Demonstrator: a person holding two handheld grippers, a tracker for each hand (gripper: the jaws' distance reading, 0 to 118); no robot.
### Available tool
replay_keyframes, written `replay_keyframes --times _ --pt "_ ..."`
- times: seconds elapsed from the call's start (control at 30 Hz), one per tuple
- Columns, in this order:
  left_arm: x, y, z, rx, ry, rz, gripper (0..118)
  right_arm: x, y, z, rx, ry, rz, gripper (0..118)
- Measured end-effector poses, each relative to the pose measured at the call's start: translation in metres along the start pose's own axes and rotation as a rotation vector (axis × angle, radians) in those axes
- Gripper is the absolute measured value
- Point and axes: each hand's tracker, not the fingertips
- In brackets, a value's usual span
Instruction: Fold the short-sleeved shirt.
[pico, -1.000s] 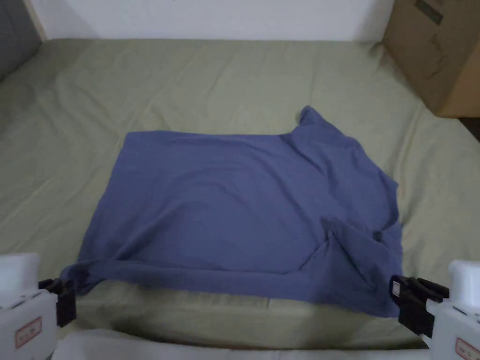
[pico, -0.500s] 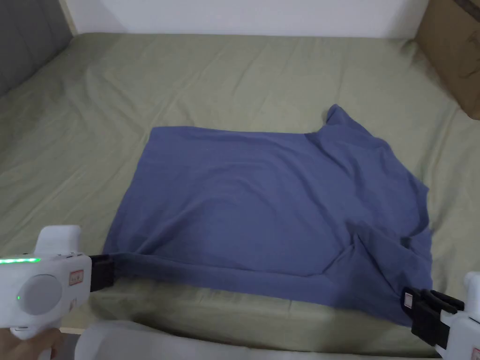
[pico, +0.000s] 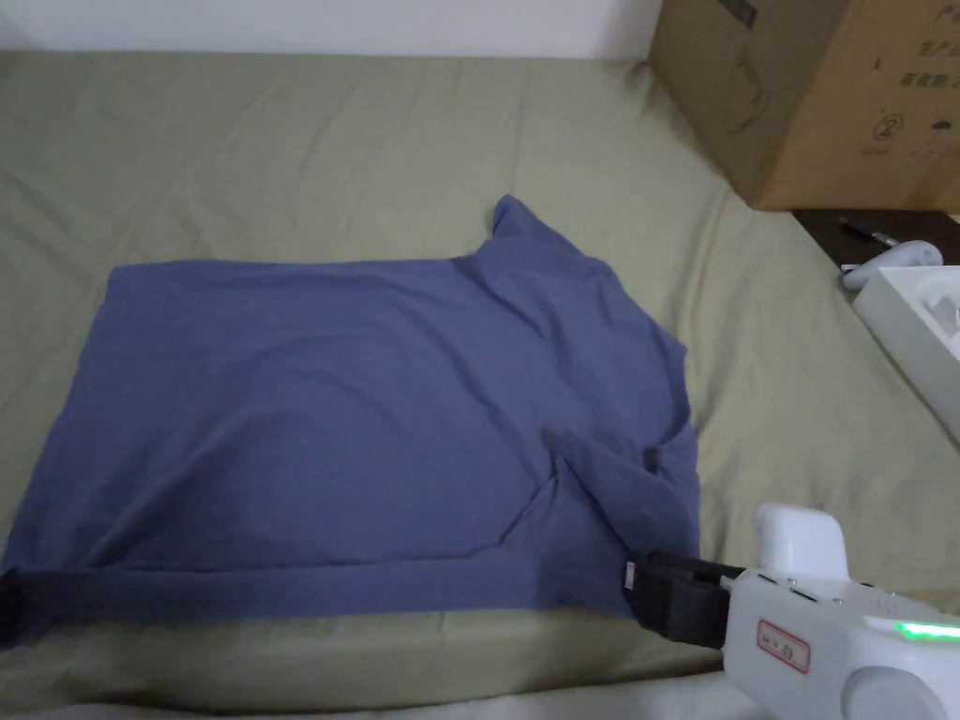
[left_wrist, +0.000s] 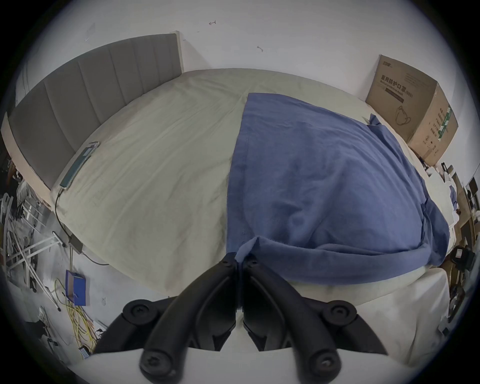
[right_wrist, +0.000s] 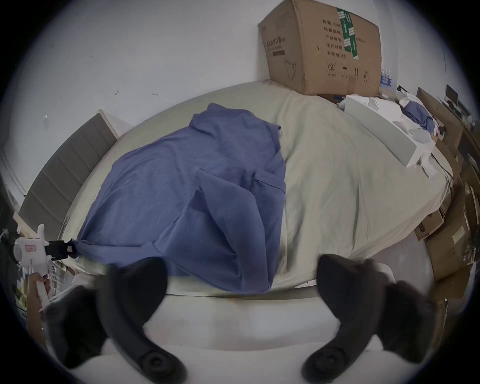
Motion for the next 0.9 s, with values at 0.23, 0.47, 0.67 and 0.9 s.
replay_keyframes --times 0.23,0.47,0.67,0.9 --pt "0.003 0.004 0.000 -0.004 0.002 -0.002 2 0.004 0.009 -0.032 -0.028 -0.059 0.068 82" --pt "0.001 0.009 0.001 -0.011 0.002 0.011 2 -0.001 0.009 -0.031 -0.016 -0.067 0.059 3" --pt "0.002 0.030 0.004 0.012 0.003 -0.009 2 -0.005 0.046 -0.010 0.082 -0.028 0.064 3" --pt "0.019 0.105 -0.032 0.032 -0.004 -0.072 2 -0.012 0.122 -0.054 0.109 -0.035 0.104 3"
